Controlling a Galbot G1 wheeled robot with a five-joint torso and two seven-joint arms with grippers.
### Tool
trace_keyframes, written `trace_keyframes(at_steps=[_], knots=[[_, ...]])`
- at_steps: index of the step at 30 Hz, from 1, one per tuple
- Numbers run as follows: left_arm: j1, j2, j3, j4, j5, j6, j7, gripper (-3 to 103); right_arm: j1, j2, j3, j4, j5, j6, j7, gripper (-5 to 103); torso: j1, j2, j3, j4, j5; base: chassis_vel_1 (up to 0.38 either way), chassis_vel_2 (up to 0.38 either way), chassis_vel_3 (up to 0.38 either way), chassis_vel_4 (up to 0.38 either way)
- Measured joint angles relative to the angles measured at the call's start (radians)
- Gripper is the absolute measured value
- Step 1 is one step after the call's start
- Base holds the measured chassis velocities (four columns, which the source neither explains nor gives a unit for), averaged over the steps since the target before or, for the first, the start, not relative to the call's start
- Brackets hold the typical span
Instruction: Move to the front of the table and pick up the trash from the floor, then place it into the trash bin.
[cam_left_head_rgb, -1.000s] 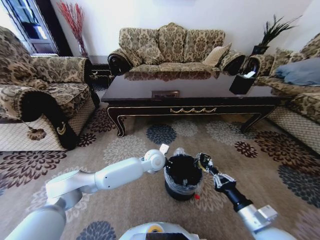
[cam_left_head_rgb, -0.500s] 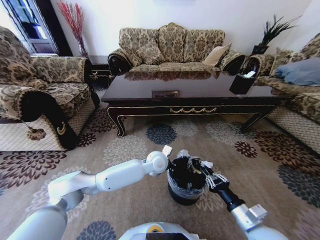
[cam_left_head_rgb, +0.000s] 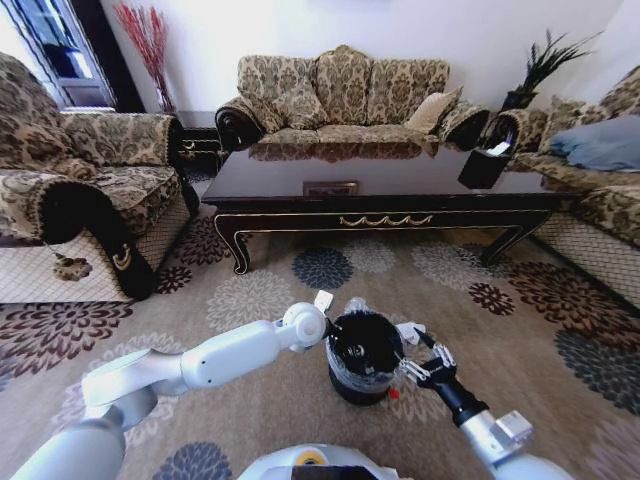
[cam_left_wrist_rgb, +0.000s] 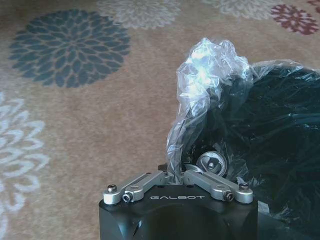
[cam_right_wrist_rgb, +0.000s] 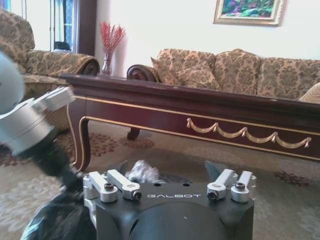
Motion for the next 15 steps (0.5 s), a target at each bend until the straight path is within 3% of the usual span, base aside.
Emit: trace_keyframes(at_steps=[5, 12, 15], knots=[[0.025, 0.029, -0.045, -0.004, 0.016, 0.005, 0.009, 0, 0.010, -0.011, 0.004, -0.006, 0.009, -0.006, 0.005, 99, 0.000, 0.000, 0.000, 0.0000, -0.0002, 0.000, 0.000, 0.000, 0.000], [0.036, 0.095, -0.119, -0.021, 0.037, 0.005, 0.029, 0, 0.055, -0.011, -0.005, -0.038, 0.056, -0.028, 0.030, 100, 0.000, 0.000, 0.000, 0.0000, -0.0001, 0.000, 0.000, 0.000, 0.000], [0.054, 0.137, -0.174, -0.034, 0.035, 0.005, 0.045, 0, 0.128, -0.025, -0.018, -0.079, 0.119, -0.061, 0.067, 100, 0.000, 0.000, 0.000, 0.0000, -0.0001, 0.000, 0.000, 0.000, 0.000]])
